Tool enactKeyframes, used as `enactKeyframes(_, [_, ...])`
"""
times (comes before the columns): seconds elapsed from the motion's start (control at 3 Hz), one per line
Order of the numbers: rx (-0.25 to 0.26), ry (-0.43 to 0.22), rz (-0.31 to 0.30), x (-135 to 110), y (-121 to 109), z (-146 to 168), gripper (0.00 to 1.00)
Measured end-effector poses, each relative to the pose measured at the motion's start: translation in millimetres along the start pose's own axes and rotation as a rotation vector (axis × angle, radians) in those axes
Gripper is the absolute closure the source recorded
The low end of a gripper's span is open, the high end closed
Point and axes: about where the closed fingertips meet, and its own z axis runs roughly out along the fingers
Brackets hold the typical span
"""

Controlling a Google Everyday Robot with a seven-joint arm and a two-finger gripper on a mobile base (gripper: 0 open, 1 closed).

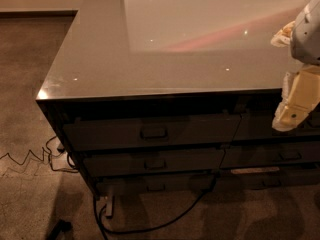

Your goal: Open top drawer

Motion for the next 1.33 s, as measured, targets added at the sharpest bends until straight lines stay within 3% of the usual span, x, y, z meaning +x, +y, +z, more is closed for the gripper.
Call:
enactKeyframes(0.33, [0.0, 0.0, 0.0, 0.0, 0.0, 0.0, 0.0])
enactKeyframes(0.67, [-0.033, -0.049, 0.012, -5.6, 11.5, 23.8, 0.0])
enactKeyframes(1.33, [-0.206, -0.184, -0.054, -40.9, 56.8, 120.4, 0.0])
